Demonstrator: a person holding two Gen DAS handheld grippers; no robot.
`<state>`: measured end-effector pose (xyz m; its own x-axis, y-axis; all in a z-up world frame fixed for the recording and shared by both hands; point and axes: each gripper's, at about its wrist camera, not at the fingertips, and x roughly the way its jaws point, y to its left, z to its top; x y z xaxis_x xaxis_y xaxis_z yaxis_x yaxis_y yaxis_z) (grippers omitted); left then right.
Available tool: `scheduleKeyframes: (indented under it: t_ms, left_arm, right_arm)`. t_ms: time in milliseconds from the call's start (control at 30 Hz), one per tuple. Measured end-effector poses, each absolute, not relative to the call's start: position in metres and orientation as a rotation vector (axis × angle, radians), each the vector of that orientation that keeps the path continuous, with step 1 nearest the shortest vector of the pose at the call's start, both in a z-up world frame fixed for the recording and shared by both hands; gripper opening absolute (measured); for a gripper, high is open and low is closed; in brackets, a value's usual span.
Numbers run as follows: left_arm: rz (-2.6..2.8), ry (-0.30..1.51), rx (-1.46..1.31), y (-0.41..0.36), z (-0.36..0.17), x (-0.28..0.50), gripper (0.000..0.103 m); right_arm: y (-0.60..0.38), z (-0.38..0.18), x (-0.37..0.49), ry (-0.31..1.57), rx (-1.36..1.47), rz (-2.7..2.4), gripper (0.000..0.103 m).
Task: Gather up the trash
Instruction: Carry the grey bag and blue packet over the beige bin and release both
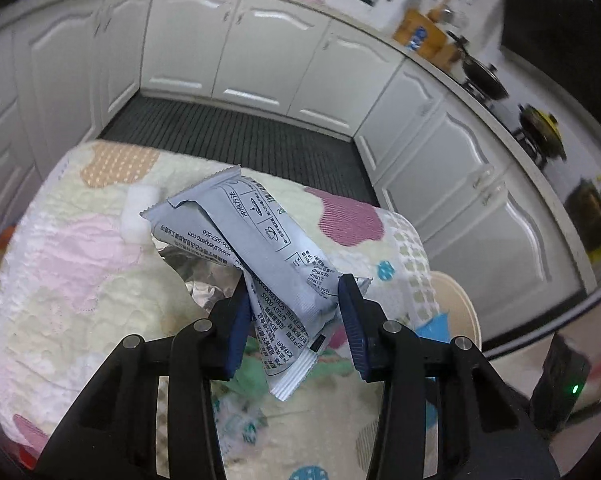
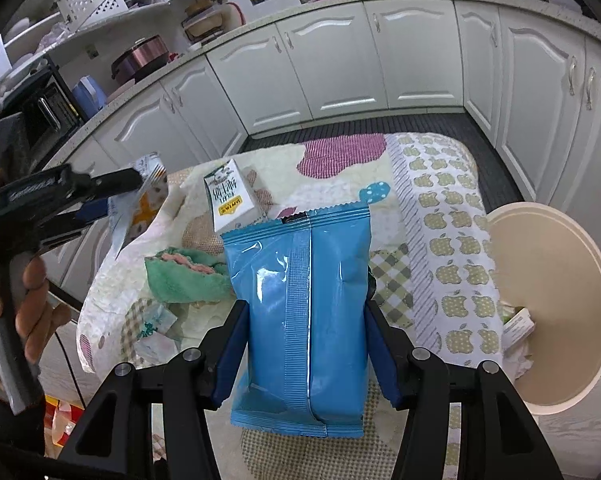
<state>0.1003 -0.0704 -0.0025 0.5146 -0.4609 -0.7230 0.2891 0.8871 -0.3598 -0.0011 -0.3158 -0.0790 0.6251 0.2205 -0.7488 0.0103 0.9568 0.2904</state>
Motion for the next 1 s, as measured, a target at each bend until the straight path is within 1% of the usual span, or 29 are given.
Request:
scheduleKeyframes:
  t_ms: [133, 367, 1000]
  left_arm:
    - [-0.465, 0.895, -0.091, -0.096, -0.003, 0.079, 0.040]
    - [-0.493, 0.878, 0.016, -0.136, -0.014, 0.058, 0.040]
    - [-0.581, 0.870, 0.128, -0.218, -0.027, 0.035, 0.040]
  right_arm:
    - [-0.323, -0.074, -0.008, 0.877, 0.273, 0.097, 0.054]
    - [-0.344, -0.071, -0.022, 0.859, 0.276, 0.042, 0.054]
    - [-0.411, -0.073, -0.051, 0.825, 0.341, -0.093, 0.054]
